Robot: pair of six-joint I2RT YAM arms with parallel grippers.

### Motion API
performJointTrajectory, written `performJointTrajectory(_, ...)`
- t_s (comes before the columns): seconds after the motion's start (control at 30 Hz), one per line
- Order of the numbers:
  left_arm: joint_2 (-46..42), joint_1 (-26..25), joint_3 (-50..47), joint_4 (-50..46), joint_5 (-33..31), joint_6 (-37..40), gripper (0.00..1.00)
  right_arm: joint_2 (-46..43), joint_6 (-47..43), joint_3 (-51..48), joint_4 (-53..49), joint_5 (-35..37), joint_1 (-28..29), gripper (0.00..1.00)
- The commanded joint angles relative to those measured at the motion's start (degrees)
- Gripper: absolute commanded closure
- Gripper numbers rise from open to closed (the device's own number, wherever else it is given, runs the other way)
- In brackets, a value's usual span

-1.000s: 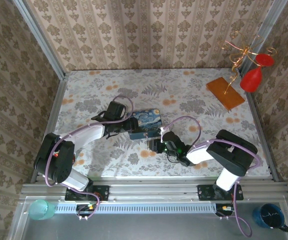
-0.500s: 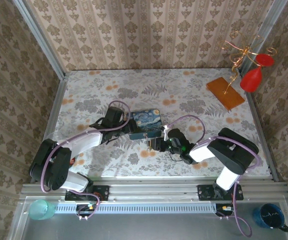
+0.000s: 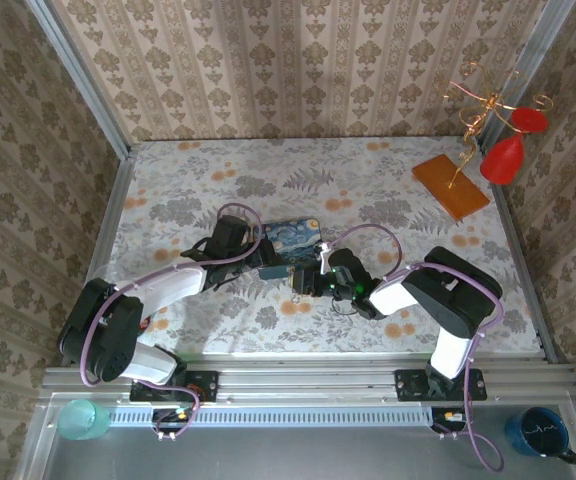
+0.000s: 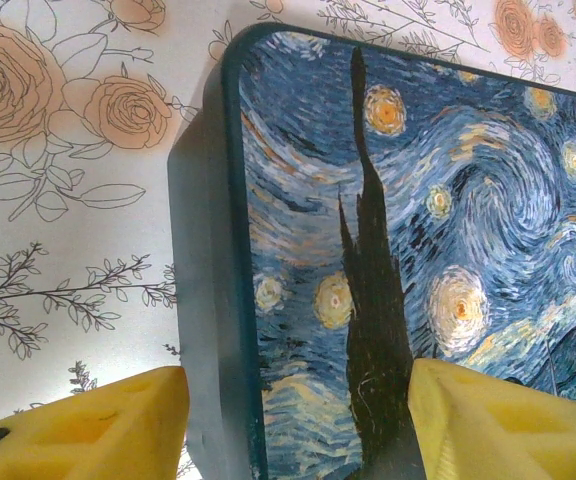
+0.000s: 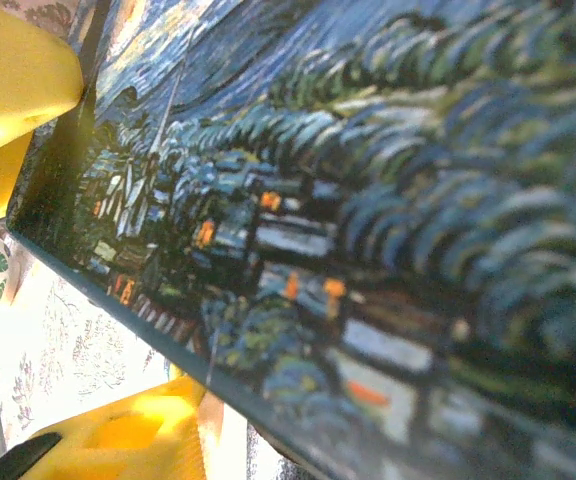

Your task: Unlock the padlock with the key

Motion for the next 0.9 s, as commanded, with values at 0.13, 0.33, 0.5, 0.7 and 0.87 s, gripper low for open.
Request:
performJointTrajectory(0.13,1.4,-0.7,-3.0,-7.3,-1.1,-0.3,0.40,0.8,-2.6,2.7,-12.1,4.3,3.3,0.55)
performJointTrajectory(0.33,1.5,-0.8,-3.4,-6.5,-1.2,-0.7,0.40,0.1,-2.6,5.1,-20.5,9.8,5.5,0.58)
performJointTrajectory(0.5,1.4,-0.9,-3.8,-6.0,-1.4,-1.0,0.40,-0.4,-3.8,6.7,-24.6,14.8,8.3,0.58)
performJointTrajectory(0.7,1.5,-1.2,-3.9,-5.7,-1.5,-1.3,0.42,1.3,-2.9,8.5,-25.4,14.1,9.1,0.58)
performJointTrajectory(0.87,1.1,-1.4,-4.2,-5.8,-1.8,-1.4,0.42,1.1,-2.2,8.5,-26.5,15.7,9.5,0.64)
